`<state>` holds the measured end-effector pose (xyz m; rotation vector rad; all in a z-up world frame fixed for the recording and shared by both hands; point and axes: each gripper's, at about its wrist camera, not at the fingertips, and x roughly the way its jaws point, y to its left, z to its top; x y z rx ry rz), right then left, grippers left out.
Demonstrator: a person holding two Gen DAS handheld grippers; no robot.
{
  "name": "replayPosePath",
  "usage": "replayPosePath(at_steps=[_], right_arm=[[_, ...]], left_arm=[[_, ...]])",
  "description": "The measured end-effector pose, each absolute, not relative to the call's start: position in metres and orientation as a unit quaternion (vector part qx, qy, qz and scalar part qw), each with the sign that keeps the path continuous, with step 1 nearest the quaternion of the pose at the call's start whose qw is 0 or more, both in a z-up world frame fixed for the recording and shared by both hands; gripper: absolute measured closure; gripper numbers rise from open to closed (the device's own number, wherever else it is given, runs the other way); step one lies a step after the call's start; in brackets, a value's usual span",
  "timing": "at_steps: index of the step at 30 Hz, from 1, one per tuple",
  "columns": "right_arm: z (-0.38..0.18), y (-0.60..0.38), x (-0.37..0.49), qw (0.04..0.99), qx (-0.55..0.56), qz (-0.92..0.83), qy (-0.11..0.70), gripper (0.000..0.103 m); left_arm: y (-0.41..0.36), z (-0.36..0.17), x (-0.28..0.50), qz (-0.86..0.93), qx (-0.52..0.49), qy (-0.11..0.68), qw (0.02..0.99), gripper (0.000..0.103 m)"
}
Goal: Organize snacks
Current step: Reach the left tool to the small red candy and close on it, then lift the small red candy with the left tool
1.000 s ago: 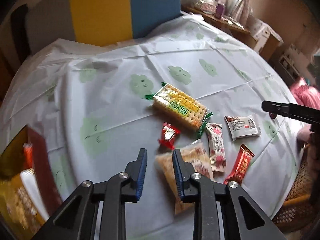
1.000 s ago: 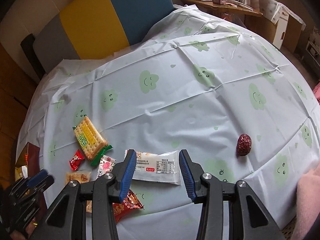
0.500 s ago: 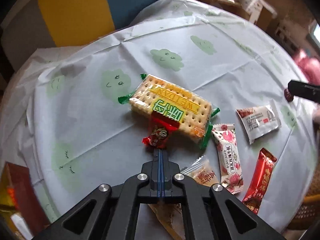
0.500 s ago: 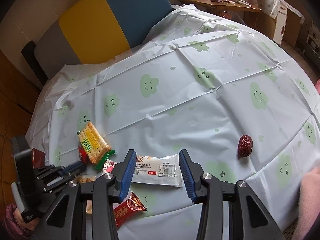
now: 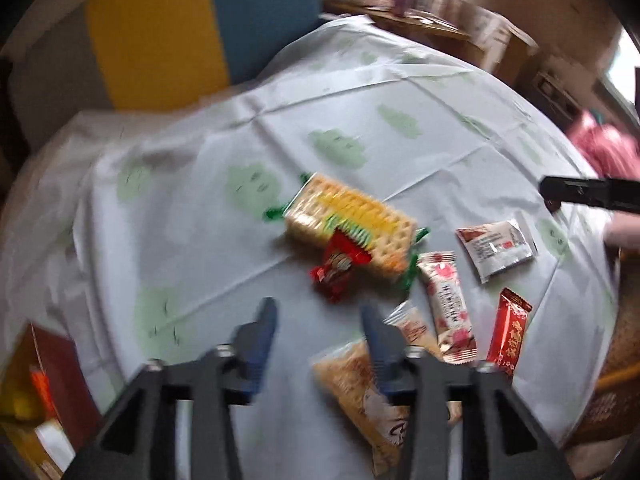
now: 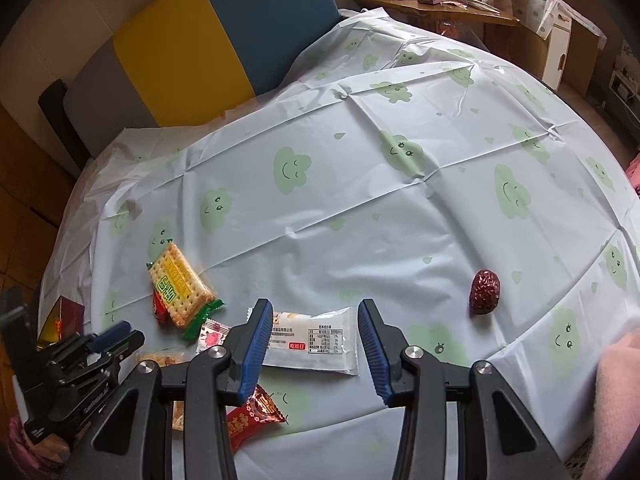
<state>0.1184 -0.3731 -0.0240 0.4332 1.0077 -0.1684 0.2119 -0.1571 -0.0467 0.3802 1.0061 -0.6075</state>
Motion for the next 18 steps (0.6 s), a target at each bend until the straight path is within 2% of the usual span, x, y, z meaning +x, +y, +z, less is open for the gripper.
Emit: replayPosePath(at_steps=[4, 6, 10, 12, 13, 16, 18], right_arm=[[-0.025, -0.374, 0.118, 0.849, 0.207, -0.082, 0.480, 0.058], [-0.025, -0.374, 0.119, 0.848, 0.207, -0.083, 0.480, 0.058], [-0.025, -0.373, 0.119, 0.849, 0.208, -0.078, 0.480, 0.058], [-0.025, -0.374, 0.120, 0.848, 0.208, -0.077, 0.481, 0.058], [-0.026, -0.374, 0.121, 0.848, 0.209, -0.077, 0.481, 0.058], [-0.026, -0.374, 0.122, 0.848, 0.207, -0.078, 0.482, 0.058], [-0.026, -0.374, 0.122, 0.847, 0.207, -0.077, 0.483, 0.058]], left_arm=[[-0.178, -0.050, 0.211, -0.304, 0.232, 0.454, 0.805, 0.053], [-0.184, -0.055, 0.218, -0.307, 0.240, 0.458, 0.799, 0.066], [-0.190, -0.069, 0.231, -0.304, 0.248, 0.471, 0.790, 0.067], [-0.191, -0.072, 0.237, -0.296, 0.242, 0.474, 0.793, 0.071], [-0.190, -0.072, 0.240, -0.297, 0.228, 0.477, 0.795, 0.079], [-0.191, -0.071, 0.242, -0.299, 0.202, 0.475, 0.803, 0.085], [-0.187, -0.069, 0.240, -0.290, 0.188, 0.469, 0.813, 0.086]])
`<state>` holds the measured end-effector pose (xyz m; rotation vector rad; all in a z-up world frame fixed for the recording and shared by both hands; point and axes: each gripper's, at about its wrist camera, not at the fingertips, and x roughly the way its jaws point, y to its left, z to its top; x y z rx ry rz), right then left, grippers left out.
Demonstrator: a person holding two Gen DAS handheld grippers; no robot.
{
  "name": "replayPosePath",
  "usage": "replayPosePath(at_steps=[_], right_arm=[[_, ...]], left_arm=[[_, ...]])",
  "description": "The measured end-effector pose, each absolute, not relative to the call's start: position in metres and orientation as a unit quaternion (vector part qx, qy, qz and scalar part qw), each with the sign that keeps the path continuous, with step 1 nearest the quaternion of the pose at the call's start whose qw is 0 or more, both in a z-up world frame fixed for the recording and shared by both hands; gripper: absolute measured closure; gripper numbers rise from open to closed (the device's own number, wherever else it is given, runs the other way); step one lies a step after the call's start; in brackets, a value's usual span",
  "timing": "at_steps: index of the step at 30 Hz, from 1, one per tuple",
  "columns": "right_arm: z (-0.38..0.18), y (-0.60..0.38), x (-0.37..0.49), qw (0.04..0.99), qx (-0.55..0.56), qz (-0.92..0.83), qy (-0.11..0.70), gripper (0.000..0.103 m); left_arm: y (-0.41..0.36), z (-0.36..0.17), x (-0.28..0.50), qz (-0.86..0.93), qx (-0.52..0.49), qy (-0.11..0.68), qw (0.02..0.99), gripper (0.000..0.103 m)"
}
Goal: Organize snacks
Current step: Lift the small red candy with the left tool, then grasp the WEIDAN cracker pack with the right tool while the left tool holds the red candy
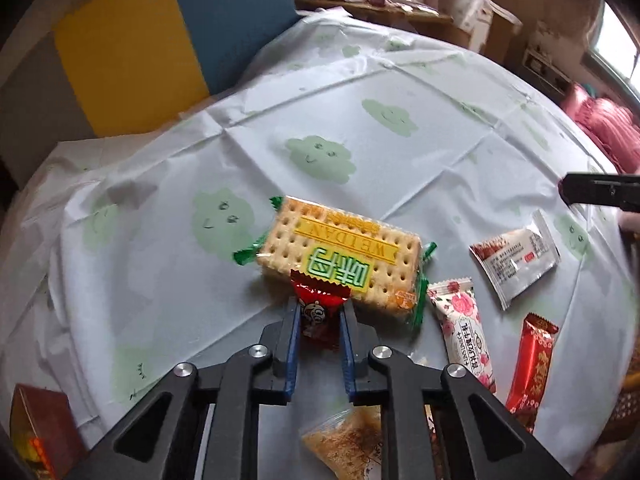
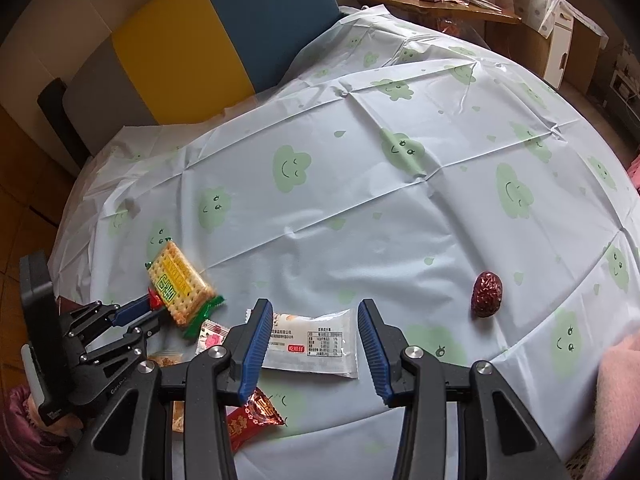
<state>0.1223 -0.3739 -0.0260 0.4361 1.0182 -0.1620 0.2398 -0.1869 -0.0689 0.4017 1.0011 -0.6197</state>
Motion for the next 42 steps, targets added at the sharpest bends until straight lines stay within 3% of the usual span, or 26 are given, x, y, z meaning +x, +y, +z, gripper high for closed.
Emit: replayPosePath(at_steps=[7, 15, 26, 42], right_arm=[[-0.027, -0.374, 0.121, 0.846, 0.206, -0.083, 0.485, 0.058], [-0.034, -0.375, 0.123, 0.837, 0.208, -0.082, 0.500, 0.058], [-0.040, -0.357, 0.125, 0.831, 0.193, -0.045, 0.520, 0.058], [-0.047, -0.304, 0.127, 0.834, 0.119, 0.025, 0.538, 0.058]], left_arm=[[-0.135, -0.037, 0.224, -0.221, 0.084, 0.459, 0.856, 0.086], [-0.098, -0.015, 0.139, -0.215, 0.068, 0.428, 0.875, 0.086], [-0.098, -0.063, 0.042, -0.234, 0.123, 0.447, 0.854, 0.086], [-0.082, -0.080, 0.041, -0.239, 0.057, 0.452, 0.858, 0.086]])
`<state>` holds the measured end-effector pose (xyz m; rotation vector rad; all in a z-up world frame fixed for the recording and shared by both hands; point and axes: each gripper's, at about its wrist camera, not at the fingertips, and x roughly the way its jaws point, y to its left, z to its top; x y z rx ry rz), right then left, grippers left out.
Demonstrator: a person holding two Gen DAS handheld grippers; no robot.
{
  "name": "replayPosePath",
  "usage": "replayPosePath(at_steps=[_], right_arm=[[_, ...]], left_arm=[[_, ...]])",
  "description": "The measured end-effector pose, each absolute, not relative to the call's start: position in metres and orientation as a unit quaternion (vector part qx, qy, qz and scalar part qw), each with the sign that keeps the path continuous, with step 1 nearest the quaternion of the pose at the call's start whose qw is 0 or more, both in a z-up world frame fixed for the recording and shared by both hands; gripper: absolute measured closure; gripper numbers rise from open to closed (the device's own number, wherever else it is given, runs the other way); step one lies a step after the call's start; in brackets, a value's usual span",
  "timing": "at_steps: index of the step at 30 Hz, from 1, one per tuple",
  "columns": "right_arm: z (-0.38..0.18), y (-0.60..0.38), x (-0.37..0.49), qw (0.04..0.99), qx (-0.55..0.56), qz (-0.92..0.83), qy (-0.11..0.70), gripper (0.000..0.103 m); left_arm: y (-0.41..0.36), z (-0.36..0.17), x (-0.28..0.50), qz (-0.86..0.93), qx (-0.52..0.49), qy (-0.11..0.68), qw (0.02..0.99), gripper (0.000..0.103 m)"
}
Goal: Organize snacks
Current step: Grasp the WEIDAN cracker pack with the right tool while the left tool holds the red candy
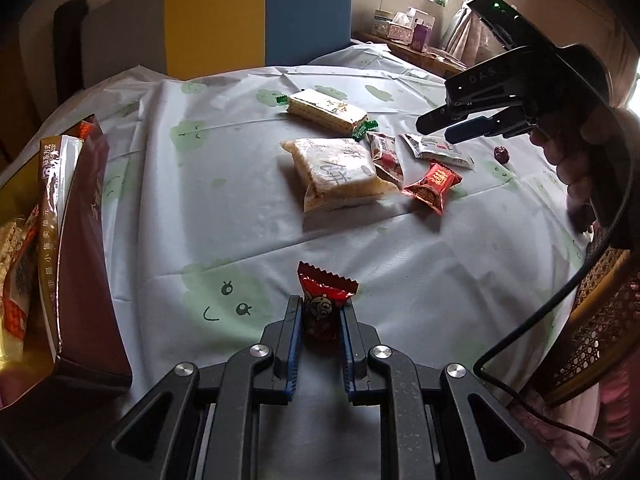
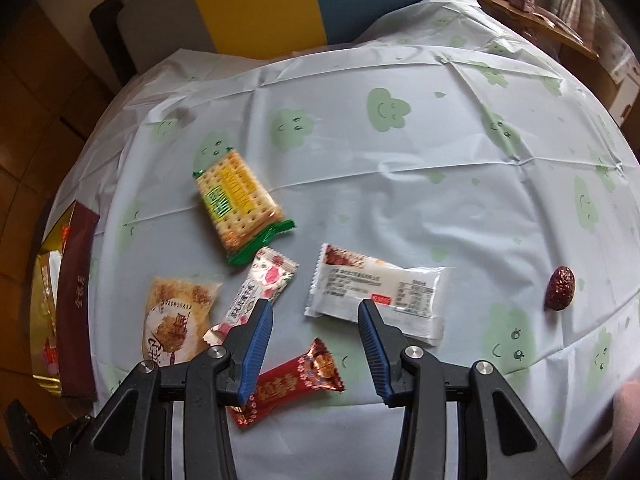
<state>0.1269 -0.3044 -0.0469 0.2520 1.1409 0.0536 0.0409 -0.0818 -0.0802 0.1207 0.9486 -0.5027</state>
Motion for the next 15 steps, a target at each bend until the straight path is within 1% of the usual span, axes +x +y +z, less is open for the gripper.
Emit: replayPosePath(at_steps=[5, 8, 12, 15], right_arm=[[-0.052, -0.298, 0.127, 0.827, 0.115, 0.032, 0.550, 0.058], [-0.054, -0.298, 0.128, 0.816, 0.135, 0.033, 0.562, 0.058], [-0.046, -0.297, 0.136, 0.816, 0.168, 0.031, 0.552, 0.058], [-0.037, -0.286, 0.151, 0.824, 0.159, 0.032, 0.543, 0.058]], left_arm=[[-0.078, -0.081, 0.043, -0.244, 0.041, 0.453, 0.857, 0.086], [-0.077, -0.081, 0.043, -0.245, 0.037, 0.451, 0.857, 0.086], [-0.076, -0.082, 0.043, -0.246, 0.035, 0.451, 0.857, 0.086], [-0.076, -0.082, 0.043, -0.246, 0.033, 0.451, 0.857, 0.086]])
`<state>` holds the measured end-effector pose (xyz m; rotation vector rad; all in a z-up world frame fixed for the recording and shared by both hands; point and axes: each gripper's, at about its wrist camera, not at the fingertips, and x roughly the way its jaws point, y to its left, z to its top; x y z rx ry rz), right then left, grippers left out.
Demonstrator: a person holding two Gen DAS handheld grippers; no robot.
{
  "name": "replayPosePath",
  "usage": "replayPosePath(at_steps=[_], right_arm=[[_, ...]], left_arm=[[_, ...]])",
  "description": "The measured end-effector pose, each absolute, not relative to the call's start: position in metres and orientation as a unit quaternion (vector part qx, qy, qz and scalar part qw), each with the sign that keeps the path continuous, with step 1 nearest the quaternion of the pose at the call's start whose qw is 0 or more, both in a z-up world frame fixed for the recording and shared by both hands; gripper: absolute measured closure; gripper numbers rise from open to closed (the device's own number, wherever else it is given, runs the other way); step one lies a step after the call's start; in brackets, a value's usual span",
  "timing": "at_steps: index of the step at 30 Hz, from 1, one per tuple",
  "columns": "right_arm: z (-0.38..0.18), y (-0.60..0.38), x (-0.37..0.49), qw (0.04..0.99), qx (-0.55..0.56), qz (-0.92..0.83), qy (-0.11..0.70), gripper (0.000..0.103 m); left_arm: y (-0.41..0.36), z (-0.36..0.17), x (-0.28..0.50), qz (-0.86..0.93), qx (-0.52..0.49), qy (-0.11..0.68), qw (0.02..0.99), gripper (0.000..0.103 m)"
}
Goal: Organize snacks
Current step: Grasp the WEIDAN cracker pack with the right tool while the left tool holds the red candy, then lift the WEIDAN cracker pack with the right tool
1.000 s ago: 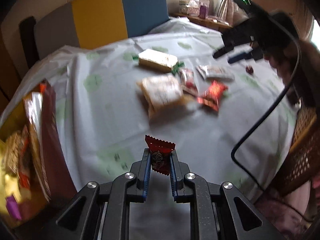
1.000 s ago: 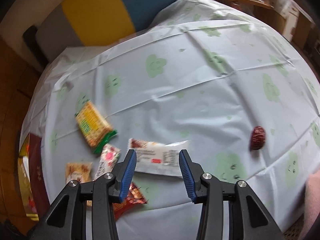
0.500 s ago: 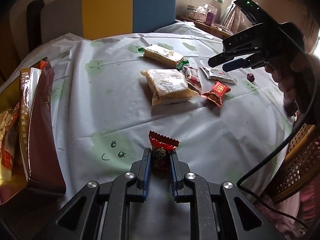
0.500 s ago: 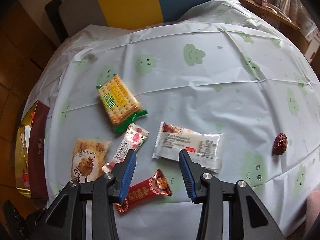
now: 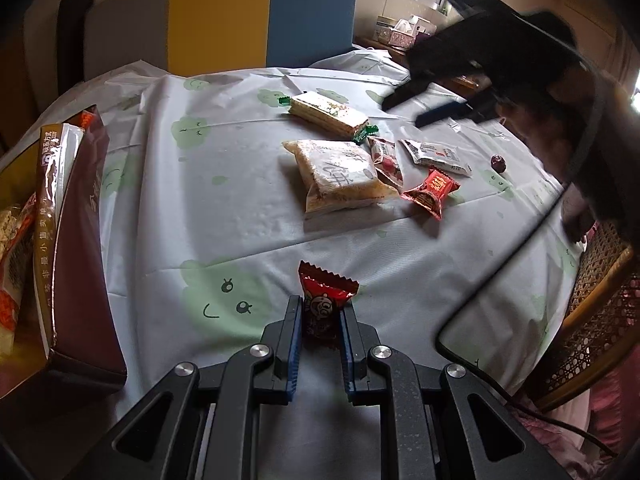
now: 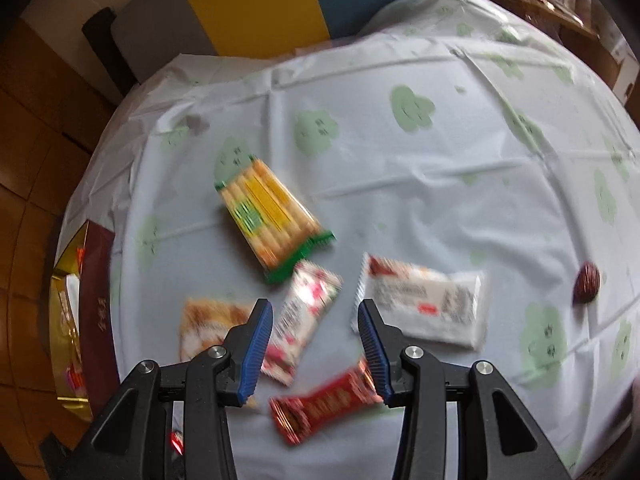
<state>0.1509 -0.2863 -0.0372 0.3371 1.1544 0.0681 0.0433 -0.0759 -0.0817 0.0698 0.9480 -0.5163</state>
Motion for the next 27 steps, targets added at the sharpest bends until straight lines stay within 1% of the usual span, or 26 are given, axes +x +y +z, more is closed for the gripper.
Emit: replayPosePath(at_steps=[2, 3, 4, 5, 6, 7, 10, 14, 15, 16, 21, 27], right_arm=[[-0.033, -0.276, 0.164, 0.830, 0.143, 0.040, 0.538, 0.057], [-0.031, -0.269, 0.171, 0.835, 0.130, 0.045, 0.533, 0.051], [-0.029, -0.263, 0.178, 0.838, 0.119, 0.051, 0.530, 0.046], [-0.028, -0.254, 0.187, 0.841, 0.099, 0.060, 0.528, 0.037], [-0.028, -0.247, 0.193, 0.842, 0.083, 0.064, 0.529, 0.031], [-0.030, -0.238, 0.201, 0.842, 0.059, 0.066, 0.532, 0.031], [-0.038, -0.222, 0.219, 0.838, 0.001, 0.059, 0.543, 0.031], [-0.060, -0.216, 0.238, 0.820, -0.040, 0.046, 0.570, 0.030], [-0.064, -0.217, 0.240, 0.816, -0.045, 0.043, 0.574, 0.037], [-0.070, -0.220, 0.241, 0.811, -0.047, 0.038, 0.581, 0.046], [-0.070, -0.236, 0.235, 0.827, -0.036, 0.016, 0.561, 0.051], [-0.041, -0.284, 0.221, 0.847, 0.012, -0.026, 0.530, 0.051]], left_arm=[[-0.076, -0.082, 0.043, -0.246, 0.033, 0.451, 0.857, 0.086], [-0.076, -0.082, 0.043, -0.246, 0.033, 0.451, 0.857, 0.086], [-0.076, -0.082, 0.044, -0.246, 0.032, 0.452, 0.857, 0.086], [-0.076, -0.082, 0.044, -0.247, 0.031, 0.452, 0.857, 0.086], [-0.076, -0.081, 0.044, -0.247, 0.031, 0.452, 0.856, 0.086], [-0.075, -0.081, 0.044, -0.248, 0.031, 0.452, 0.856, 0.086], [-0.075, -0.082, 0.044, -0.249, 0.029, 0.452, 0.856, 0.086], [-0.074, -0.082, 0.045, -0.250, 0.024, 0.454, 0.855, 0.086], [-0.074, -0.082, 0.045, -0.250, 0.022, 0.455, 0.854, 0.086], [-0.073, -0.082, 0.045, -0.251, 0.021, 0.455, 0.854, 0.086], [-0.075, -0.082, 0.045, -0.248, 0.024, 0.454, 0.856, 0.086], [-0.076, -0.082, 0.043, -0.245, 0.027, 0.453, 0.857, 0.086]])
